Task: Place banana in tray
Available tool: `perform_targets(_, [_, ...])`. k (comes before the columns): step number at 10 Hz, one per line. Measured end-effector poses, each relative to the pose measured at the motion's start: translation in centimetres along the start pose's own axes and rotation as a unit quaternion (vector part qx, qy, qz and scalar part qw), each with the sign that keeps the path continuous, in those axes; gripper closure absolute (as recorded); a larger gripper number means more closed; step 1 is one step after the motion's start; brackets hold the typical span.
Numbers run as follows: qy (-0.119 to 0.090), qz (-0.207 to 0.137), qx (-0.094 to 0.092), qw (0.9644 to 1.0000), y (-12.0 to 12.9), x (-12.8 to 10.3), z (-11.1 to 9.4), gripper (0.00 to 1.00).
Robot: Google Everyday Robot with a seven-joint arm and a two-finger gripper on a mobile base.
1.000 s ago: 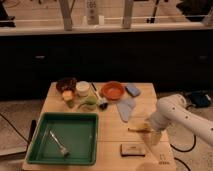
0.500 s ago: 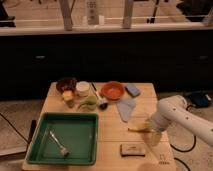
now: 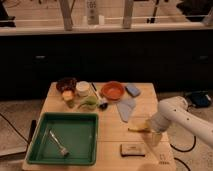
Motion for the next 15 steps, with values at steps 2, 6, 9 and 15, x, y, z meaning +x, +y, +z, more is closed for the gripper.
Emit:
perform_targets(2, [-0.001,-0.001,0.001,1.0000,0.14,-0.01,0.06,0.20])
perform_targets(6, [-0.003,-0.004,0.003,1.0000,0.34,-0.13,0.28,0.20])
perform_targets(9, [-0.004,-0.007,0.004,1.0000,0.48,-0.17,0.34,0.20])
perform_targets(15, [-0.003,-0.015,0.005,0.9999,0.69,-0.32,0.59,0.20])
